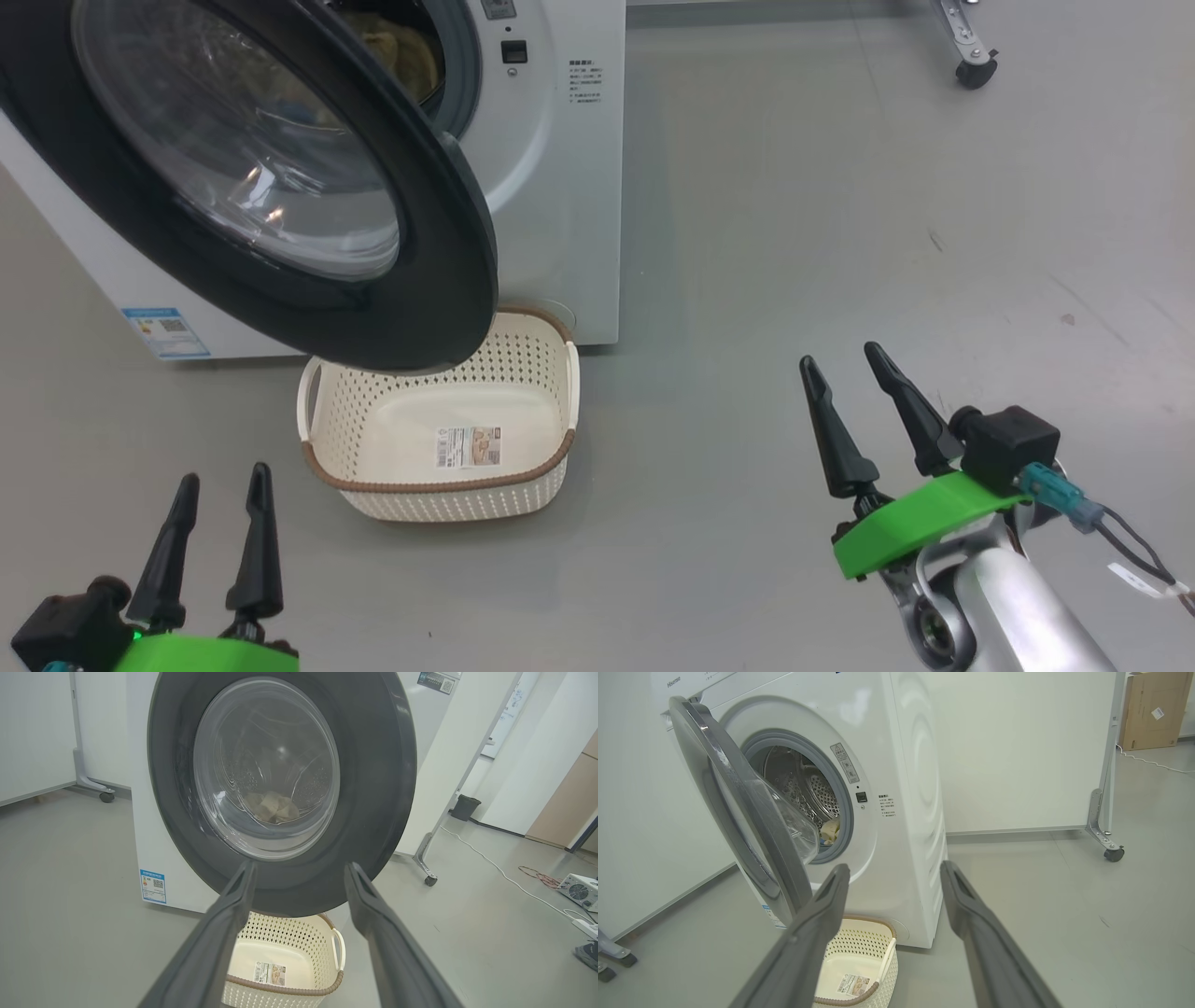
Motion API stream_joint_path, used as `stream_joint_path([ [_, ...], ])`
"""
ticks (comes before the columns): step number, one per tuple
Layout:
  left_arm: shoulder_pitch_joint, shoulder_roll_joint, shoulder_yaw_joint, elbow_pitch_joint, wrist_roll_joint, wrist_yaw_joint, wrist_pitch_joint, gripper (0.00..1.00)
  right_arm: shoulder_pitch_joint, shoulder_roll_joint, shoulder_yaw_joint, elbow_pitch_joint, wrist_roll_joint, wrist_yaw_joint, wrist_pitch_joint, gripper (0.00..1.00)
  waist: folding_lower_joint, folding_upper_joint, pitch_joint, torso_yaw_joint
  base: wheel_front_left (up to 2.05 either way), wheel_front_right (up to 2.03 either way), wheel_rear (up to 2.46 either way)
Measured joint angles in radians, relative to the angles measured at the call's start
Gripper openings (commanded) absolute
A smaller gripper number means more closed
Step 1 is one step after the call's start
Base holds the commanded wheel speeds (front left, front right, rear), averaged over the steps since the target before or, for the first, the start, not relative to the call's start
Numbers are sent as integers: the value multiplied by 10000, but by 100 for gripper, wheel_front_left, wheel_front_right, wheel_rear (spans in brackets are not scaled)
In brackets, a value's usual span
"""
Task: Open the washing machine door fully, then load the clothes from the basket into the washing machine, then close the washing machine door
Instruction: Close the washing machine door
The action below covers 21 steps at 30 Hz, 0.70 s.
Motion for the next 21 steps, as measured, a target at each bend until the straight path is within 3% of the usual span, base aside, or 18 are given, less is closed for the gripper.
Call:
stream_joint_path([
  [21, 1, 92, -616, 339, -105, 0, 0, 100, 0, 4, -4, 115, -2, 0, 0, 100, 0, 0, -97, 15, 0, 0, 0],
])
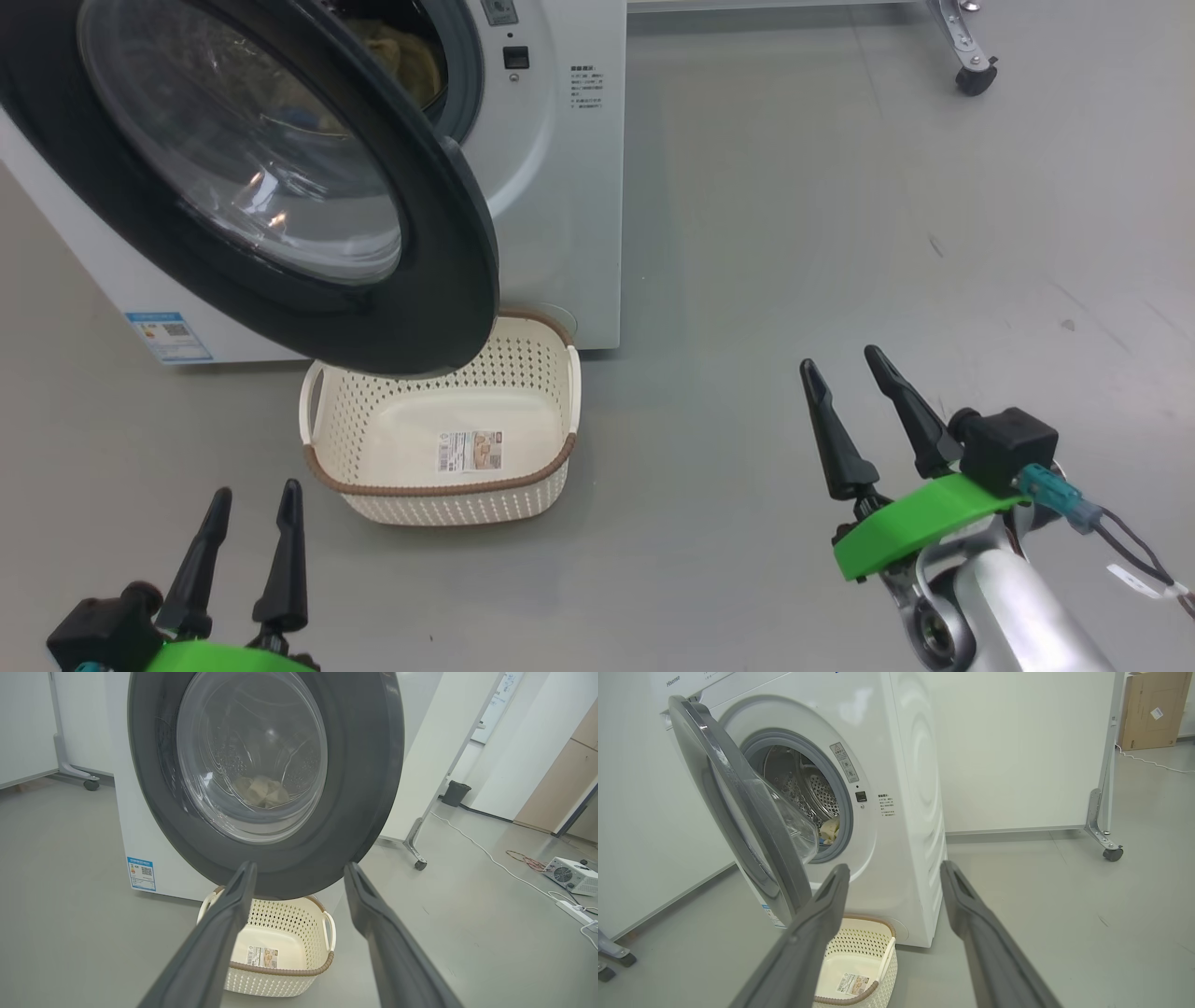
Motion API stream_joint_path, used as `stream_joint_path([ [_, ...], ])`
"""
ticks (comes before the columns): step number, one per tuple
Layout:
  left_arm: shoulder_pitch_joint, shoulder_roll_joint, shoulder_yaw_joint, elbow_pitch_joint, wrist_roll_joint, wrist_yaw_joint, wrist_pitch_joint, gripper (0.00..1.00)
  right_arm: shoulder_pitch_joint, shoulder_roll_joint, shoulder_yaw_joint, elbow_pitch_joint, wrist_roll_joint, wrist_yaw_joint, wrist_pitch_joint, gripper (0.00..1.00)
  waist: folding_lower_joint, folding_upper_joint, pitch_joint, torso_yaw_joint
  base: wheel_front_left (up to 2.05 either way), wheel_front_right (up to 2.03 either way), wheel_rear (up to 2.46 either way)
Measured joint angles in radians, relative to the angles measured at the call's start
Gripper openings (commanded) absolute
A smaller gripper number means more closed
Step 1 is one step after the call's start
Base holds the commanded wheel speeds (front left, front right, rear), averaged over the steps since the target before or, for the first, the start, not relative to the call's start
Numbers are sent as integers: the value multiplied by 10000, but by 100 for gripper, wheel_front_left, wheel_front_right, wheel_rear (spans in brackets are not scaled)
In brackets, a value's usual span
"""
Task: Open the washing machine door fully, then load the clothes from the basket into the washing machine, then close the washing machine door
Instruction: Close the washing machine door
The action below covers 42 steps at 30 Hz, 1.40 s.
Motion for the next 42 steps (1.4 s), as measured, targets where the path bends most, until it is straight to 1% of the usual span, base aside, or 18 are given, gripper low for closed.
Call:
stream_joint_path([
  [30, -6, 73, -378, 263, 113, 0, 0, 100, 0, 4, 19, 81, 0, 0, 0, 100, 0, 0, 158, -130, 0, 0, 0],
  [31, -8, 73, -395, 263, 113, 0, 0, 100, 0, 2, 4, 105, -17, 0, 0, 97, 0, 0, 175, -110, 0, 0, 0],
  [32, -12, 73, -418, 265, 113, 0, 0, 100, 0, 2, -33, 105, -48, 0, 0, 47, 0, 0, 197, -87, 0, 0, 0],
  [33, -21, 73, -449, 263, 113, 0, 0, 100, 0, 4, -94, 94, -84, 0, 0, 0, 0, 0, 235, -64, 0, 0, 0],
  [37, -172, 71, -635, 251, 113, 0, 0, 100, -8, 4, -447, -182, 2, 0, 0, 0, 0, 0, 502, 85, 0, 0, 0],
  [42, -730, 42, -895, 249, 113, -13, 0, 100, -286, -33, -546, -441, -136, 0, 0, 0, 0, 0, 996, 434, 0, 0, 0],
])
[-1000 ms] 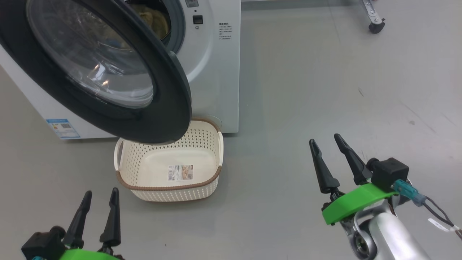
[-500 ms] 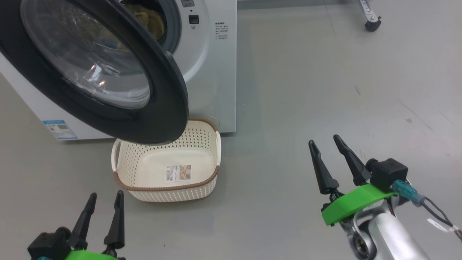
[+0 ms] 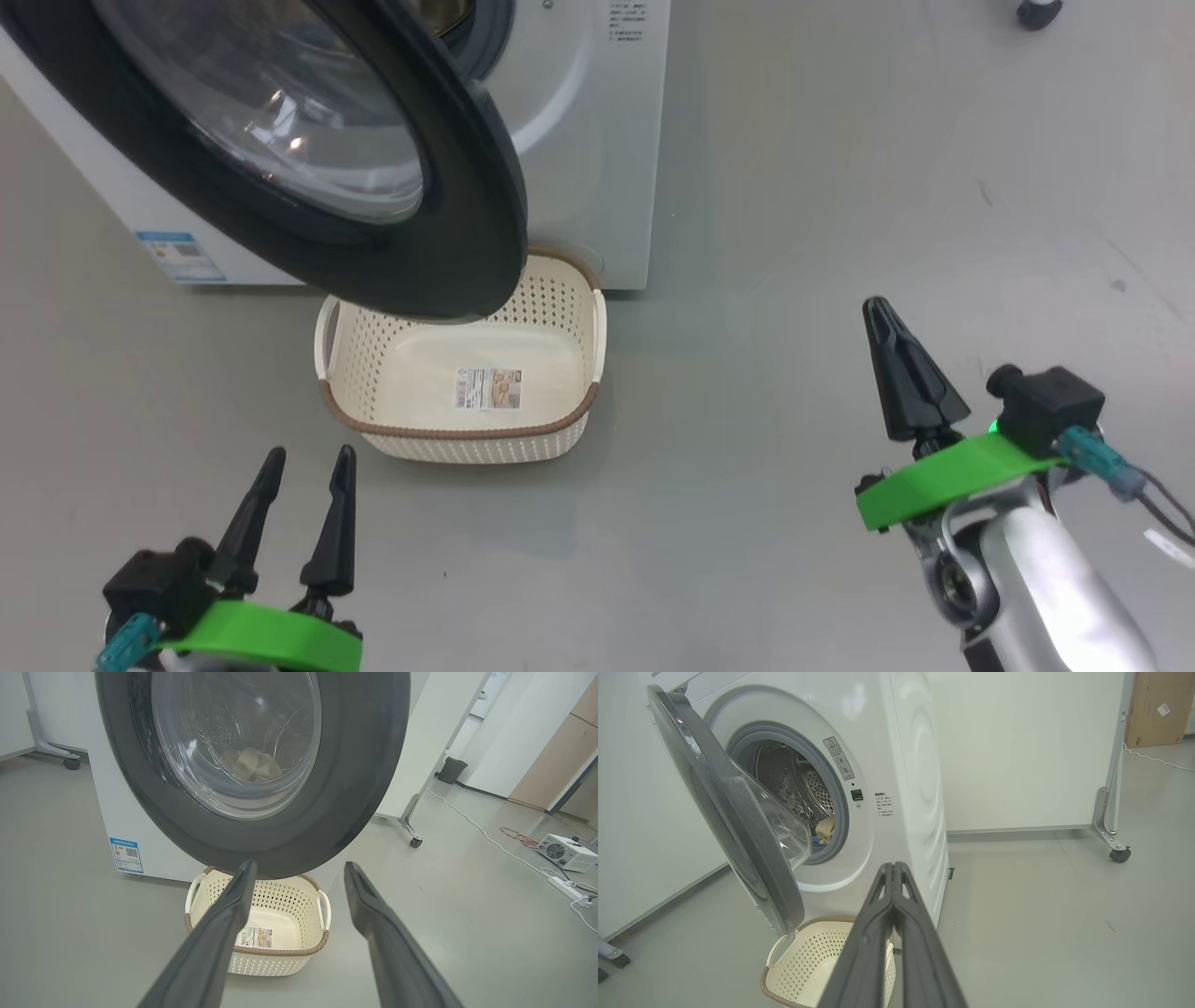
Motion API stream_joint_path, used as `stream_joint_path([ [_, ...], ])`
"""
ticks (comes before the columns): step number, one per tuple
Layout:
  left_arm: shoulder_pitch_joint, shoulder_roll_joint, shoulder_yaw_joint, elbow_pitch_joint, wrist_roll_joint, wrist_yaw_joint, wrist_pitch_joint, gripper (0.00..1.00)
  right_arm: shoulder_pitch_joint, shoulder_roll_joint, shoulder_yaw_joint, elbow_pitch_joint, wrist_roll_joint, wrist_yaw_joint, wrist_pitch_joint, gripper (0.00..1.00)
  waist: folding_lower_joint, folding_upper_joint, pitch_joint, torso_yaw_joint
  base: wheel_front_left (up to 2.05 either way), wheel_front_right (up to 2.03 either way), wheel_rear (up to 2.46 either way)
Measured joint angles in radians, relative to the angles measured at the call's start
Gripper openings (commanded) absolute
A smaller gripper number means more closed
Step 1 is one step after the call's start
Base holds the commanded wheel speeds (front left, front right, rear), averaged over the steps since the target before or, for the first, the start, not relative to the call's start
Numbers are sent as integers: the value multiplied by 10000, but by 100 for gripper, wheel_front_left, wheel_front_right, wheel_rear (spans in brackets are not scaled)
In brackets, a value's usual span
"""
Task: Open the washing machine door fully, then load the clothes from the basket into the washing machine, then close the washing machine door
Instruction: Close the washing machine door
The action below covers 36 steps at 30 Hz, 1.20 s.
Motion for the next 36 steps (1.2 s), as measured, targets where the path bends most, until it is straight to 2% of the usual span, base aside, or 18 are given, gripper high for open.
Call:
stream_joint_path([
  [7, -719, -146, -378, 42, 0, -50, 0, 100, -1756, -520, 744, -493, -19, 0, -2, 0, 1, 0, 659, 747, 0, 0, 0],
  [16, -1385, -385, -803, 153, 0, -52, 0, 100, -3116, -1511, 3243, -451, 1149, 0, -2, 0, 2, 0, 1311, 1959, 0, 0, 0],
  [21, -1427, -458, -930, 232, -8, -52, 0, 100, -3703, -1718, 4109, 2, 1486, 0, -2, 0, 1, 0, 1562, 2647, 0, 0, 0],
  [28, -1497, -527, -1045, 270, -12, -52, 0, 100, -4140, -2017, 4395, 740, 1733, 0, 0, 0, 1, 0, 1792, 3499, 0, 0, 0],
  [36, -1561, -669, -1152, 270, -113, -54, 0, 100, -4552, -2311, 4092, 1317, 1730, 0, 0, 0, 1, 0, 2150, 4214, 0, 0, 0],
])
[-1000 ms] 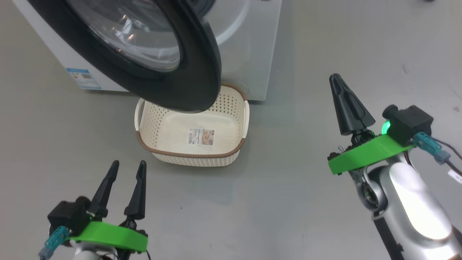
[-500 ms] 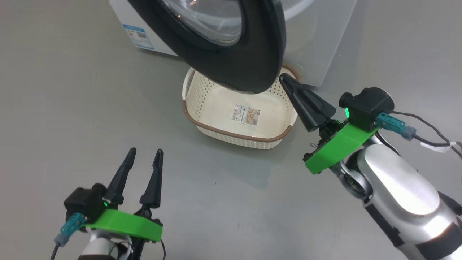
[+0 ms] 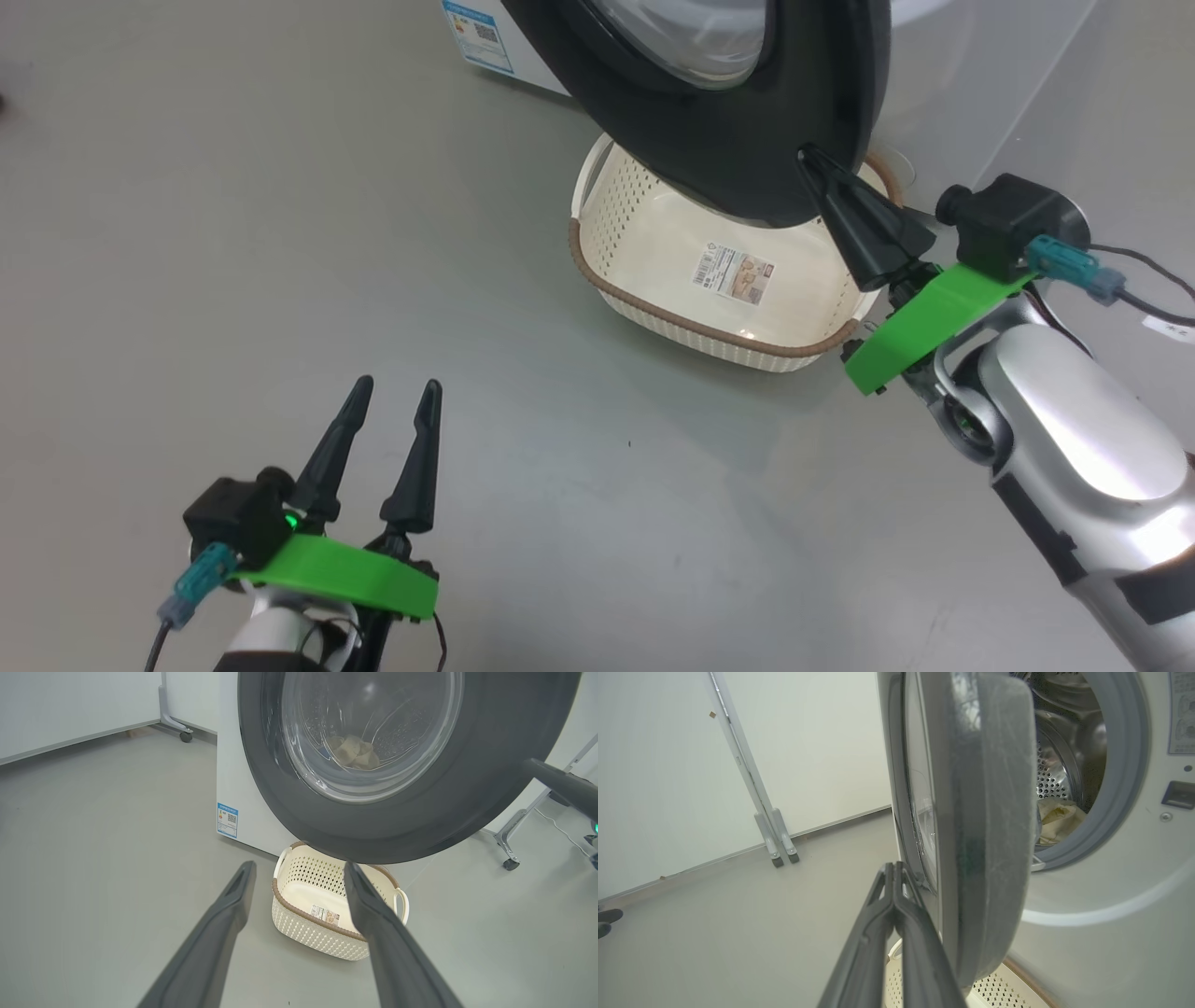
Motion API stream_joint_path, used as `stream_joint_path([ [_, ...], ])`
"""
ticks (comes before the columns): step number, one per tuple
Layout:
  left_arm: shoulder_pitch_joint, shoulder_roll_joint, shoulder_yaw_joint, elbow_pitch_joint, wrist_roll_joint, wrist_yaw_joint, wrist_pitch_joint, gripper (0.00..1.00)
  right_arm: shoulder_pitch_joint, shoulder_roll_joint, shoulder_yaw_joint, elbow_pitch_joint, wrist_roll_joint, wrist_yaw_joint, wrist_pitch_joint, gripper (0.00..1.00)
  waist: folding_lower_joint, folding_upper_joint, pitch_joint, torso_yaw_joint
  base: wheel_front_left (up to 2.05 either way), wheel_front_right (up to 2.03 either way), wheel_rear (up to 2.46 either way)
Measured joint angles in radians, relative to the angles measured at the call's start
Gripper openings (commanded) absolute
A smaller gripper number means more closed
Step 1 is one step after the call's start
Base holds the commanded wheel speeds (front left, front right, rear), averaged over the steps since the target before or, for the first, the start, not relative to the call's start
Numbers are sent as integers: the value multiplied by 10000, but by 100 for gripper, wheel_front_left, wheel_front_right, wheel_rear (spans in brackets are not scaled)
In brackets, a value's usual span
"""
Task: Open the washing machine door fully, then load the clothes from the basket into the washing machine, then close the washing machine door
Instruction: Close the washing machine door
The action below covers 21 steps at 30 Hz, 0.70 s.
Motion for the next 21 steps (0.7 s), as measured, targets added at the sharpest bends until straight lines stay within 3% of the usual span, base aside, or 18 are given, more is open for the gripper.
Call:
stream_joint_path([
  [21, -779, -359, -324, 0, 0, 0, 0, 100, -1174, -564, -504, 846, -173, 4, 0, 0, -1, 0, 1252, 432, 0, 0, 0],
])
